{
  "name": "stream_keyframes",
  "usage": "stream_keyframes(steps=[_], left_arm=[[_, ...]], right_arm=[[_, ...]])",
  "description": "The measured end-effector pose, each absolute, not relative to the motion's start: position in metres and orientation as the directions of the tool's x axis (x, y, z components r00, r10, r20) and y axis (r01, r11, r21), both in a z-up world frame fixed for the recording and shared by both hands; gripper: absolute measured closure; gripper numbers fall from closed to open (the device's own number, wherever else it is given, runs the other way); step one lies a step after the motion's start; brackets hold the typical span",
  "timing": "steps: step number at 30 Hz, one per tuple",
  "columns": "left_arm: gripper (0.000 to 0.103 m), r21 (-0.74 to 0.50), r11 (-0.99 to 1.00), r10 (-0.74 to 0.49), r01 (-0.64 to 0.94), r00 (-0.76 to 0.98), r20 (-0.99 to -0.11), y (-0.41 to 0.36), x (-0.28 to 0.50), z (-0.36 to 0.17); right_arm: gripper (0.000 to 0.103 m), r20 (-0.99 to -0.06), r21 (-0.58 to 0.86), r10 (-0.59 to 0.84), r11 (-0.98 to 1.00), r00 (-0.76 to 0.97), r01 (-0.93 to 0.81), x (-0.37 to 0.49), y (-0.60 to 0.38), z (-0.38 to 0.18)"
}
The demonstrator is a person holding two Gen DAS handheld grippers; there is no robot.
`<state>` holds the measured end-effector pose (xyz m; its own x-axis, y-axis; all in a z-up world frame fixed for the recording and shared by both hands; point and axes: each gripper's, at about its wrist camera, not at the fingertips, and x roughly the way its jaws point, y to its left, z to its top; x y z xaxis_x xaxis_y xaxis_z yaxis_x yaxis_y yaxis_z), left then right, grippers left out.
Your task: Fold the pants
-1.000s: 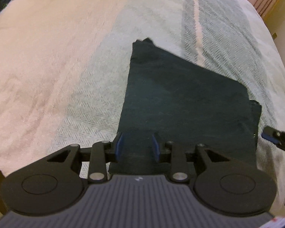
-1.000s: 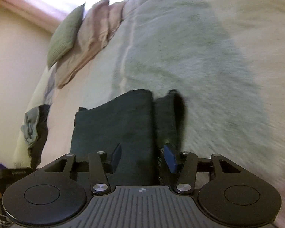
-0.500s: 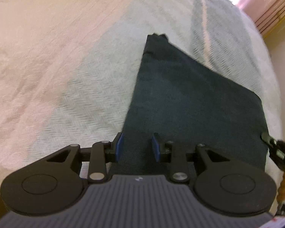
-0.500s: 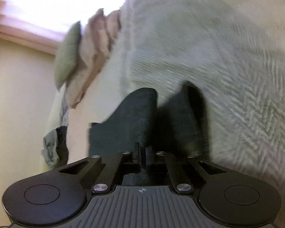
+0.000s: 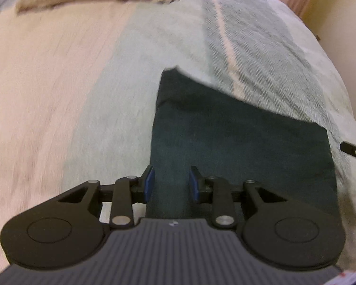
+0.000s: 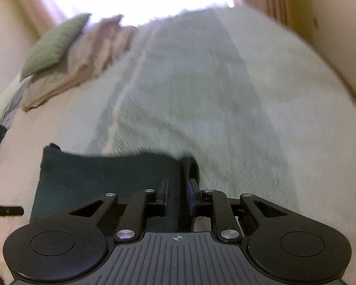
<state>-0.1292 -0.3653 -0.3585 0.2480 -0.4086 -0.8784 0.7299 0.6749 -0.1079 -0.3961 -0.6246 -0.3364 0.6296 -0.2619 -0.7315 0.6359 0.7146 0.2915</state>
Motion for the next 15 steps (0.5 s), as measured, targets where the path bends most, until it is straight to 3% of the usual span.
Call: stream_keyframes(steps=[6, 8, 10, 15], left_arm=[[0.077, -0.018, 0.559, -0.524, 0.829, 0.336, -0.782, -0.434, -0.113, -0.376], [0.077, 0.025, 0.566, -0.477, 0.824, 0.352, -0.805, -0.462, -0.095, -0.402], [0.084, 0.033, 0.594, -0.443, 0.804, 0.361, -0.821, -0.472, -0.083, -0.420], [0.085, 0.014, 0.633, -0.431, 0.774, 0.367, -0.824, -0.444, -0.094, -0.386]], right_arm=[[0.090, -0.699, 0.175, -0.260, 0.841, 0.666, 0.512, -0.360, -0.622, -0.368], [0.088, -0.702, 0.112, -0.321, 0.832, 0.636, 0.544, -0.356, -0.635, -0.389], [0.087, -0.720, 0.163, -0.282, 0.819, 0.634, 0.550, -0.352, -0.657, -0.405], [0.087, -0.711, 0.149, -0.304, 0.816, 0.634, 0.558, -0.371, -0.650, -0.364]])
